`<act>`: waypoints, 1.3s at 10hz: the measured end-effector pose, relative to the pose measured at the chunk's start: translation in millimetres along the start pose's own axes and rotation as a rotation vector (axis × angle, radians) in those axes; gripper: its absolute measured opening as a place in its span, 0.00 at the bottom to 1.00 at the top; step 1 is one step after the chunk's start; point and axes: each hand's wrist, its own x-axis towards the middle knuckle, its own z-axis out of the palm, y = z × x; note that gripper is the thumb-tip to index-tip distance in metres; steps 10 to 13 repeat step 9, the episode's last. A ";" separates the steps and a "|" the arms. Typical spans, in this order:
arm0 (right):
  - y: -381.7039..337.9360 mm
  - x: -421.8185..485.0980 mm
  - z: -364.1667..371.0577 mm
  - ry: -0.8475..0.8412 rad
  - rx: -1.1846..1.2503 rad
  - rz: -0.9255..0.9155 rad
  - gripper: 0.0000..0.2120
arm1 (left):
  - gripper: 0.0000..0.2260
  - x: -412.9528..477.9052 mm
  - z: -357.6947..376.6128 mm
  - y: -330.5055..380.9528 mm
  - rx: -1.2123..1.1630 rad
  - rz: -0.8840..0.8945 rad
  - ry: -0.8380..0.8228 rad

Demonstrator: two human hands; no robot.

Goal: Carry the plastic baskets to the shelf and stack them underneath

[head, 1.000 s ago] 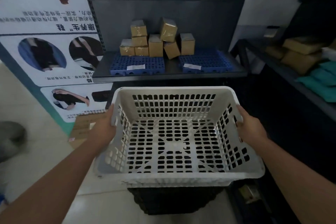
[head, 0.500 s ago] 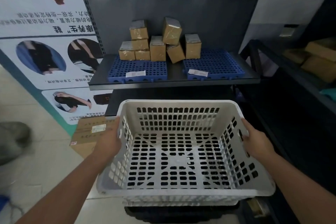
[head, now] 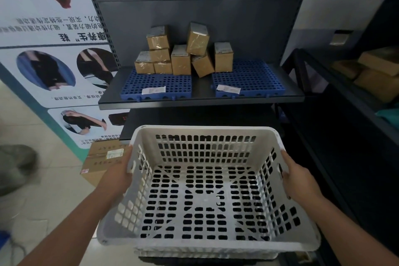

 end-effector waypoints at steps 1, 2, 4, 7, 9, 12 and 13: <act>2.4 2.3 -0.9 -0.012 0.000 0.007 0.33 | 0.41 0.1 -1.7 1.6 0.014 0.003 -0.016; 3.2 2.1 -1.6 -0.011 -0.003 -0.009 0.32 | 0.44 -0.4 -2.4 -1.6 0.013 0.006 -0.039; 5.5 0.2 0.2 -0.005 -0.057 -0.067 0.36 | 0.43 -1.7 -8.7 3.7 0.217 0.088 0.014; -21.9 -0.5 -28.5 0.220 -0.173 -0.296 0.46 | 0.46 -0.1 -22.6 40.6 0.403 0.322 0.235; 0.6 -18.8 -32.6 0.213 -0.088 -0.571 0.29 | 0.30 -27.3 -26.1 34.5 0.396 0.656 0.280; 0.6 -18.8 -32.6 0.213 -0.088 -0.571 0.29 | 0.30 -27.3 -26.1 34.5 0.396 0.656 0.280; 0.6 -18.8 -32.6 0.213 -0.088 -0.571 0.29 | 0.30 -27.3 -26.1 34.5 0.396 0.656 0.280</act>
